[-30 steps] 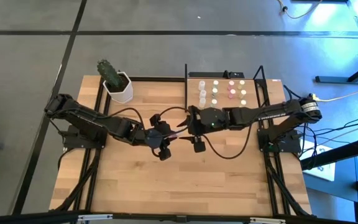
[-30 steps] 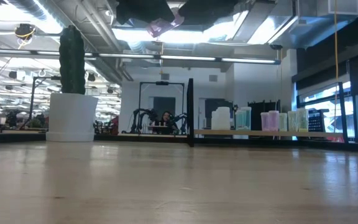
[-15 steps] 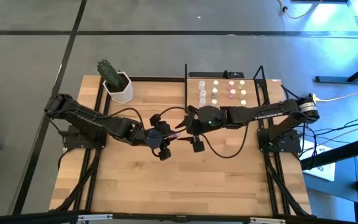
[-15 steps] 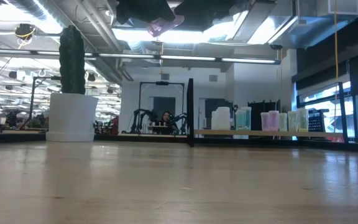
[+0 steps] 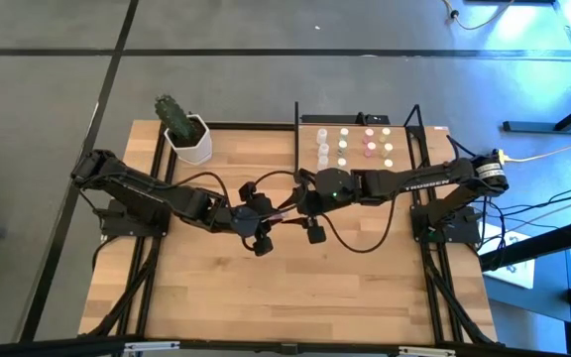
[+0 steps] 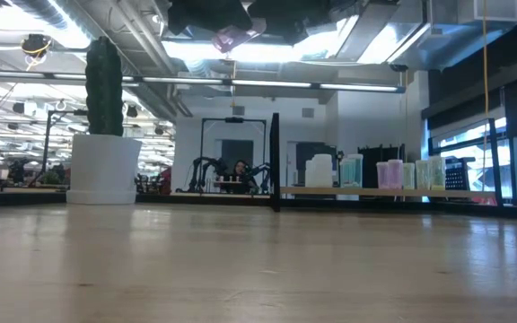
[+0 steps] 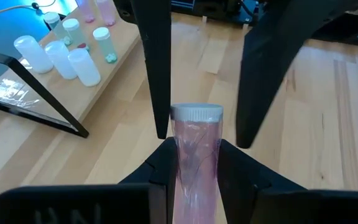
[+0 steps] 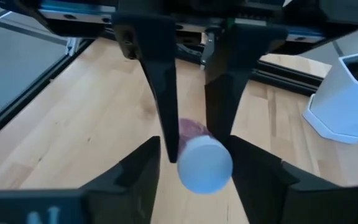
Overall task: Pick and place medicine bottles onto shelf by color
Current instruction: Put the pink pill bottle on the shelf aligned with the other pink pill bottles
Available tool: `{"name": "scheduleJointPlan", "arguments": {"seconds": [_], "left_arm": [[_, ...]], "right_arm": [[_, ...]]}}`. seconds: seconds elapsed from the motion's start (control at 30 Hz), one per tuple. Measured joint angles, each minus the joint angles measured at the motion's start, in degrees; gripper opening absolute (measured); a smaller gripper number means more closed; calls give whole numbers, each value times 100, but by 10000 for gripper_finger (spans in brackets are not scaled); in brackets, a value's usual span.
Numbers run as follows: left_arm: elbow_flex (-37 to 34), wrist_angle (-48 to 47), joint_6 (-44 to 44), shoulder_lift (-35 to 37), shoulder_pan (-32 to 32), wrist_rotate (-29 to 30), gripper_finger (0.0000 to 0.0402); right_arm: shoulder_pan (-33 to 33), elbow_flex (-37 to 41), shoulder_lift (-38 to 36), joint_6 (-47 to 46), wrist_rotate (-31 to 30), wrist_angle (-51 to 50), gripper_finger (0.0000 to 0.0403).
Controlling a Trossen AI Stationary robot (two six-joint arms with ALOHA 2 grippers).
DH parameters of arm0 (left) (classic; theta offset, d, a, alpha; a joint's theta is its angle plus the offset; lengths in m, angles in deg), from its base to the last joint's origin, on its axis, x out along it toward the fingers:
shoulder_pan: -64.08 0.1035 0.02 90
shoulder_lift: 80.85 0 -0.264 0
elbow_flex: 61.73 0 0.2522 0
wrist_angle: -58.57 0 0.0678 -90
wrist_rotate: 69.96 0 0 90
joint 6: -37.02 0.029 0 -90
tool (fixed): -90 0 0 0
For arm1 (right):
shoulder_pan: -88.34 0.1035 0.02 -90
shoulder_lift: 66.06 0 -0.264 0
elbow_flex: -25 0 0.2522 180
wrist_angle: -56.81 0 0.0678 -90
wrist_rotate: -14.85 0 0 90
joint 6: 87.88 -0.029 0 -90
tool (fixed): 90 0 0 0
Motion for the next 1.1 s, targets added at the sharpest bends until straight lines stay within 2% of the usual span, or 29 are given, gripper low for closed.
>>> {"name": "scheduleJointPlan", "arguments": {"seconds": [0.2,0.37,0.77,1.1], "left_arm": [[0,-11,21,1,0,-31,77],[0,-17,10,2,2,-25,77],[0,-13,4,2,2,-15,96],[0,-15,40,0,4,11,130]], "right_arm": [[0,0,0,-8,9,-2,148],[-2,0,0,-13,-9,-4,129],[0,0,0,-11,-7,-4,124],[0,0,0,-15,0,-8,124]]}}
